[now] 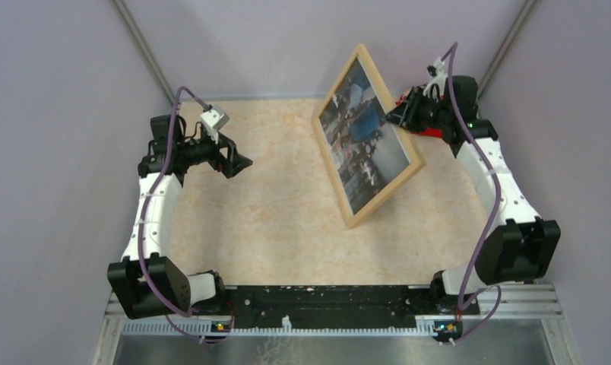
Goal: Put the photo into the frame
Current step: Turn over the photo frame at the center of the board.
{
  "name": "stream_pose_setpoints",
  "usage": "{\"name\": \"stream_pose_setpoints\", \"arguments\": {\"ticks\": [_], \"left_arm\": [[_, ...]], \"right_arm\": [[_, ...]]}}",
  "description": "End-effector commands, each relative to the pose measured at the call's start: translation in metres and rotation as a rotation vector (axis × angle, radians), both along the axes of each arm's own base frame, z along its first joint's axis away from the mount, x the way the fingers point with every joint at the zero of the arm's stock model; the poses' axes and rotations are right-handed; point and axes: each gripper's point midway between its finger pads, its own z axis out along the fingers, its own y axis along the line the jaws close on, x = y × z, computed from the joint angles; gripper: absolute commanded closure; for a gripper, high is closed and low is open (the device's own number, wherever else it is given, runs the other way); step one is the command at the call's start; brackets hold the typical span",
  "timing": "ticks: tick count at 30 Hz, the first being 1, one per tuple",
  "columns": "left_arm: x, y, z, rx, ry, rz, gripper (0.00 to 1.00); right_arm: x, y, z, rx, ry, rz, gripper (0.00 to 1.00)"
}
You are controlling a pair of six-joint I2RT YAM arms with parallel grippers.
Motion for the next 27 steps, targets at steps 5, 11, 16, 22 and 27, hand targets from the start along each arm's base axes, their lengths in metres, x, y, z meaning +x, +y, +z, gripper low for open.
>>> {"name": "stream_pose_setpoints", "arguments": {"ticks": [5, 11, 16, 22, 27], "left_arm": [[-0.009, 0.002, -0.016, 0.025, 0.027, -0.018, 0.01], [-0.015, 0.003, -0.033, 0.035, 0.051, -0.020, 0.01], [-0.020, 0.002, -0.050, 0.035, 0.102, -0.038, 0.01], [-0.024, 0.003, -0.069, 0.046, 0.170, -0.059, 0.01], [-0.028, 0.009, -0.084, 0.068, 0.201, -0.052, 0.01]], "right_arm": [[-0.081, 0.012, -0.115, 0.072, 0.251, 0.044, 1.00], [-0.094, 0.027, -0.134, 0.241, 0.219, 0.060, 1.00], [-0.103, 0.040, -0.156, 0.348, 0.220, 0.086, 1.00], [-0.105, 0.063, -0.178, 0.349, 0.243, 0.139, 0.98], [-0.103, 0.070, -0.207, 0.346, 0.319, 0.153, 0.96]]}}
